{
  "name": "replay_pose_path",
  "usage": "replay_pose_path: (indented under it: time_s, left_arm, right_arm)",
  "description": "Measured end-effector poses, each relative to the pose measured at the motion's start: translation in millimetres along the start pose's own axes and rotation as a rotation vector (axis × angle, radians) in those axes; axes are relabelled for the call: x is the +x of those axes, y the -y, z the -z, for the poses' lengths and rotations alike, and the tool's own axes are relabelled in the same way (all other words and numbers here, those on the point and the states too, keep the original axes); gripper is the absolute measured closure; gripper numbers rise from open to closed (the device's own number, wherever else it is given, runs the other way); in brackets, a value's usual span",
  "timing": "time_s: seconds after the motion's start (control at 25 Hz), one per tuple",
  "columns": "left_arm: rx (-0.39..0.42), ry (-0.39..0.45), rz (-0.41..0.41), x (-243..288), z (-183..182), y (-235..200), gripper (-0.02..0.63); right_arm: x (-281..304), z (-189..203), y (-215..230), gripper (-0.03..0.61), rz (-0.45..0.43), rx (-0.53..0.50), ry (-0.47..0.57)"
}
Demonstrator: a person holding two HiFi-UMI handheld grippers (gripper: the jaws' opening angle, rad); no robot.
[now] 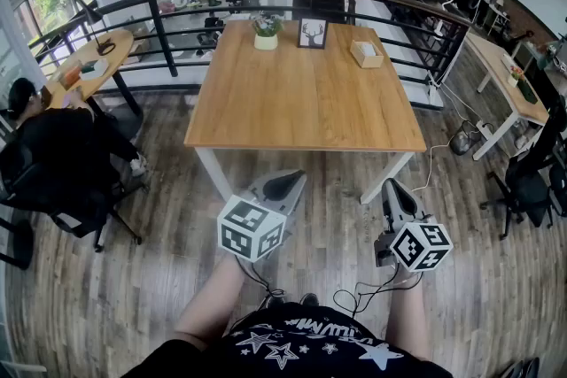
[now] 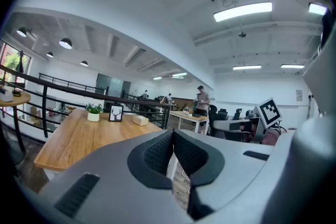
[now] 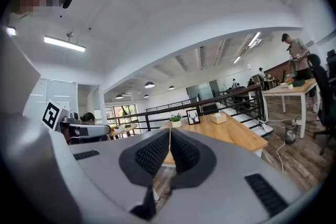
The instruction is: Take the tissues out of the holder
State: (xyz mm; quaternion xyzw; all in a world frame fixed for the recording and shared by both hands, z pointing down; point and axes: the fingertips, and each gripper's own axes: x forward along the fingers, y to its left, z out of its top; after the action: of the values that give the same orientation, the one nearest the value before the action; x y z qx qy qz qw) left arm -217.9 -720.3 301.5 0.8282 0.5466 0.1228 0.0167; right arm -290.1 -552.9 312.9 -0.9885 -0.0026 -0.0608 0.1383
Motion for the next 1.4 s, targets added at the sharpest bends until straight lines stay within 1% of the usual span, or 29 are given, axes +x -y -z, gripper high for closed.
replay_pose_path:
  time_s: [0.16, 0.52, 0.6, 0.68, 0.76, 0.92, 1.16, 1.28, 1.4]
  left_arm:
    - [-0.007, 0.019, -0.003, -5.1, 1.0, -4.7, 0.600]
    - [-0.028, 0.018, -0.010, -14.4, 13.6, -15.1, 0.600]
    - [-0.035, 0.018, -0.004, -15.9, 16.0, -17.1, 0.600]
    - [-0.045, 0.015, 0.004, -15.8, 20.0, -18.5, 0.600]
    - [-0.057, 0.008, 0.016, -14.9, 25.8, -19.3, 0.600]
    - [-0.070, -0.013, 0.044, -6.9, 34.2, -16.0, 0.600]
    - [-0.036, -0.039, 0.058, 9.3, 38.4, 9.3, 0.600]
    - [-0.007, -0.050, 0.037, 25.7, 37.3, 23.3, 0.600]
    - [-0.001, -0.042, -0.001, 47.2, 35.9, 41.0, 0.600]
  right_arm:
    - [1.6, 2.0, -6.2, 0.558, 0.000, -0.007, 0.003]
    - [7.2, 12.9, -26.2, 0.558, -0.014, -0.043, -0.022]
    - [7.1, 13.4, -33.4, 0.558, -0.042, -0.020, -0.004]
    - [5.0, 11.9, -39.7, 0.558, -0.089, 0.038, 0.036]
    - [1.5, 12.4, -40.7, 0.558, -0.100, 0.065, 0.059]
    - [-3.2, 14.3, -32.1, 0.558, -0.055, 0.013, 0.059]
    - [-11.6, 22.5, -7.8, 0.558, -0.028, -0.001, 0.048]
    - [-14.9, 21.1, 15.2, 0.558, -0.041, 0.017, 0.053]
    - [-20.1, 18.7, 43.6, 0.558, -0.076, 0.013, 0.045]
